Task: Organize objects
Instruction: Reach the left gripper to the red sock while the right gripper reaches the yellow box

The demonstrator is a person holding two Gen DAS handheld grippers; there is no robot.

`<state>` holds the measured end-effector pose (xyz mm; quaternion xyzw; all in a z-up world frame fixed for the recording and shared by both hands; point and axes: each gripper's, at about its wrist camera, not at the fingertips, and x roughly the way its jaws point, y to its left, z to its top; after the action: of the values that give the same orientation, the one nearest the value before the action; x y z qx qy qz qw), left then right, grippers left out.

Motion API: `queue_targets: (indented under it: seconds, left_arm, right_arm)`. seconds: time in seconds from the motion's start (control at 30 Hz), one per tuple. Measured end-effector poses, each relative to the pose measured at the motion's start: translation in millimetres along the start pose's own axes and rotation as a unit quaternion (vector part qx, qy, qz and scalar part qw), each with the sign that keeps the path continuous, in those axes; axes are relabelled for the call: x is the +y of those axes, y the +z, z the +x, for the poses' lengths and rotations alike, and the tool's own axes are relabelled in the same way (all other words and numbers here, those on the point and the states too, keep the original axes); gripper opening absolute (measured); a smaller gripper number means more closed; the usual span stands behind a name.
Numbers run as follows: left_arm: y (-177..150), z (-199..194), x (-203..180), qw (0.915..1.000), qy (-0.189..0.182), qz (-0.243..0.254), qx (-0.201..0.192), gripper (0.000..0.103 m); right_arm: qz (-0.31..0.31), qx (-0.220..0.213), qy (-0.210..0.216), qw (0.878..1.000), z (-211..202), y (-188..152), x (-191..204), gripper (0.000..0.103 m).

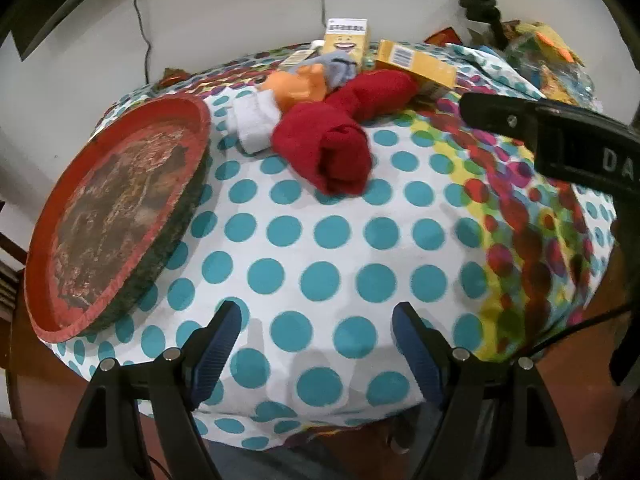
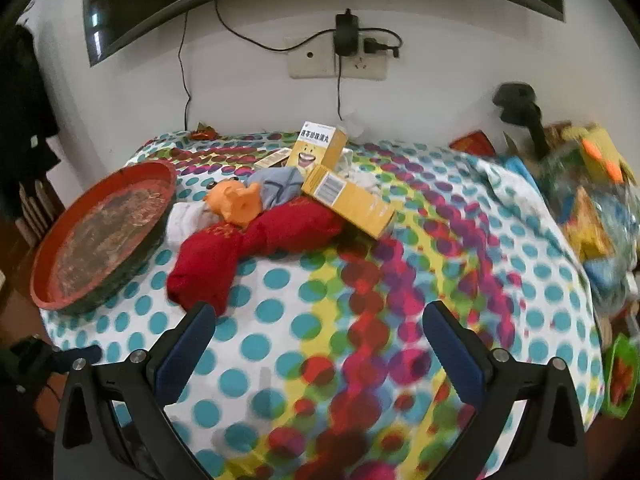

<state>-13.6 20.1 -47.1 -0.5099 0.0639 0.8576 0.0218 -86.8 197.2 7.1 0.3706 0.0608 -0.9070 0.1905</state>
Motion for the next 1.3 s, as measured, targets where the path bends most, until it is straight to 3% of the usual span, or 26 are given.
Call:
queue_targets:
  seconds: [0.27, 0.47, 0.7, 0.83, 1.0, 1.17, 1.3]
  left_arm:
    - [3, 15, 6, 1.0000, -0.002, -0.004, -0.003, 0.080]
    - [10, 17, 5, 0.9995, -0.030, -0.003, 0.002, 0.080]
    - [27, 16, 13, 0.9989, -0.039, -0.022, -0.015, 0.080]
    - [35, 19, 12, 0.9989, -0.037, -0.022, -0.019, 0.080]
    - [46, 27, 13, 0.9976, -0.060, -0.034, -0.011, 0.080]
    - [56, 29, 17, 0.9970, -0.061, -0.044, -0.018, 0.080]
    - [64, 33, 17, 0.9964, -0.064, -0.054, -0.016, 0.080]
  right_arm:
    - [-0.058, -0.002, 0.002, 0.998, 37, 19, -15, 0.102]
    - [-0.106, 0.009, -0.010, 0.994, 68, 32, -21, 0.083]
    - [-0.156, 0.021, -0.030, 0.987, 95, 40, -24, 0.073]
    - [-0.152, 0.022, -0.009, 0.988, 98, 46, -34, 0.065]
    - [-0.159, 0.037, 0.005, 0.987, 113, 51, -41, 0.047]
    - [-0.155, 0.041, 0.024, 0.987, 127, 55, -36, 0.040]
    - [-0.116, 0.041, 0.048, 0.991, 126, 54, -42, 0.035]
